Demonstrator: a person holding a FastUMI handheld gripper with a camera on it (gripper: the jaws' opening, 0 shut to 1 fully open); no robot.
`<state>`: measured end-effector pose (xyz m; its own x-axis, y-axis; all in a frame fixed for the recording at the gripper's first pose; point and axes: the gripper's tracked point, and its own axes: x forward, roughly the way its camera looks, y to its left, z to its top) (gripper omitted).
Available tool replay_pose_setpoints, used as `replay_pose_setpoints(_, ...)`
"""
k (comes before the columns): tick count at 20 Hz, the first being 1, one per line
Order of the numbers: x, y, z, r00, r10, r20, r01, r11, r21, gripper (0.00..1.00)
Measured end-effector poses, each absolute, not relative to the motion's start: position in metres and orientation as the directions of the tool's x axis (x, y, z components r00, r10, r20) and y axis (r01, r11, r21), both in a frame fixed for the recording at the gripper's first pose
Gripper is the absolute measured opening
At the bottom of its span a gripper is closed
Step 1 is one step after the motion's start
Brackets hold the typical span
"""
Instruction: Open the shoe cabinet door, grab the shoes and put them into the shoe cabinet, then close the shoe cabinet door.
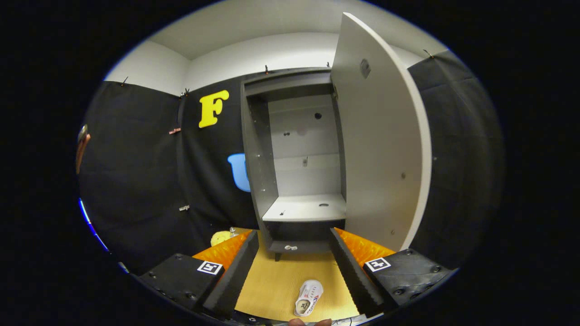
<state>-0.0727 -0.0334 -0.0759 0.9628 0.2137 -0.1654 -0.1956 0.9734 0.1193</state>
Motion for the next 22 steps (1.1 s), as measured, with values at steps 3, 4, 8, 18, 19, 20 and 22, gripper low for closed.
replay_pose_setpoints(3,-0.072,-0.008,-0.147,0.923,0.235,-0.304,-0.207,0.971,0.122,0.98)
replay_pose_setpoints(4,-0.073,-0.002,-0.172,0.906,0.236,-0.352,-0.204,0.971,0.126,0.99)
replay_pose_setpoints(8,-0.082,0.009,-0.278,0.820,0.222,-0.528,-0.168,0.975,0.148,0.99)
replay_pose_setpoints(18,-0.078,-0.008,-0.484,0.650,0.112,-0.752,-0.031,0.992,0.120,0.67)
replay_pose_setpoints(19,-0.077,-0.010,-0.498,0.638,0.099,-0.764,-0.018,0.993,0.113,0.63)
replay_pose_setpoints(20,-0.074,-0.009,-0.510,0.628,0.095,-0.772,-0.003,0.993,0.119,0.55)
replay_pose_setpoints(22,-0.064,-0.008,-0.528,0.627,0.086,-0.775,0.024,0.991,0.129,0.55)
